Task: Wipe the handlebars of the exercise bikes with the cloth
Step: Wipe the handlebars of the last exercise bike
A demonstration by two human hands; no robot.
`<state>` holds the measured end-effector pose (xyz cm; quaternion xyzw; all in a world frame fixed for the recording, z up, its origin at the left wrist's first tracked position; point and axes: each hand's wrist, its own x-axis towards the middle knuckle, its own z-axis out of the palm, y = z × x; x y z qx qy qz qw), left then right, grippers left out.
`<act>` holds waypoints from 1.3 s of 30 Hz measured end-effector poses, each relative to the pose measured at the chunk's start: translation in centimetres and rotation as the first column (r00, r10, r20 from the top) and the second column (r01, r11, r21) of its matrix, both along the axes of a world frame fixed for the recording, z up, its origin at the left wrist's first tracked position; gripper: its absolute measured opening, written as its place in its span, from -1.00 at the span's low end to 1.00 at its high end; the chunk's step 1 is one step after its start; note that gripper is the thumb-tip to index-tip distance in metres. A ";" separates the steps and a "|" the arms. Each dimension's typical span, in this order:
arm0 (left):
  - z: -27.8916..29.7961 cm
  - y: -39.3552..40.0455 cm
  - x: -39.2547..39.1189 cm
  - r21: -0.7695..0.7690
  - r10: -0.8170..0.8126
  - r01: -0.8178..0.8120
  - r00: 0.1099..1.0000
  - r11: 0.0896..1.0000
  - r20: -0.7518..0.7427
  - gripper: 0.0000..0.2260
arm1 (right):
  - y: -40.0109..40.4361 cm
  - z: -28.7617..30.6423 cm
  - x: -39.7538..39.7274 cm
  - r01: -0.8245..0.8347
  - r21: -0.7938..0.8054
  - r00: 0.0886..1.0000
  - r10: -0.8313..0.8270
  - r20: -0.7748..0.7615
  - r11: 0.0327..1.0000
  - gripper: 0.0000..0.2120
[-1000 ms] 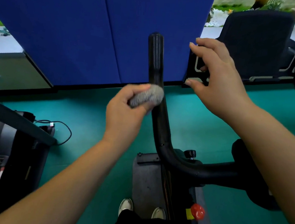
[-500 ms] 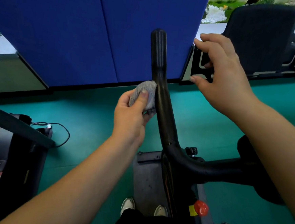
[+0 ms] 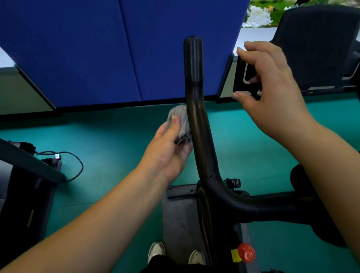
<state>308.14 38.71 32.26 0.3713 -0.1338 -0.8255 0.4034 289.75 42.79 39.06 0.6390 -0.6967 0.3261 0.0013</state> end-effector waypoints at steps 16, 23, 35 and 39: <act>-0.3 4.4 1.3 -0.317 0.157 -0.069 0.953 0.946 0.261 -0.92 | -0.3 -0.3 -0.1 0.008 -0.017 1.000 -0.008 0.013 1.000 -0.39; 4.7 -0.2 1.3 -0.680 0.573 0.731 0.536 0.053 0.620 -0.68 | -0.3 -0.3 -0.3 -0.007 -0.016 1.000 0.007 0.006 1.000 -0.40; 10.4 -0.5 -2.4 0.228 0.747 0.937 0.050 -0.265 0.663 -0.85 | -0.3 -0.4 -1.3 -0.077 -0.006 0.995 0.077 0.066 0.997 -0.35; 10.3 1.1 -3.7 0.367 0.747 0.850 0.044 -0.377 0.664 -0.94 | -0.3 -0.4 -1.5 -0.111 0.009 0.990 0.109 0.085 0.994 -0.34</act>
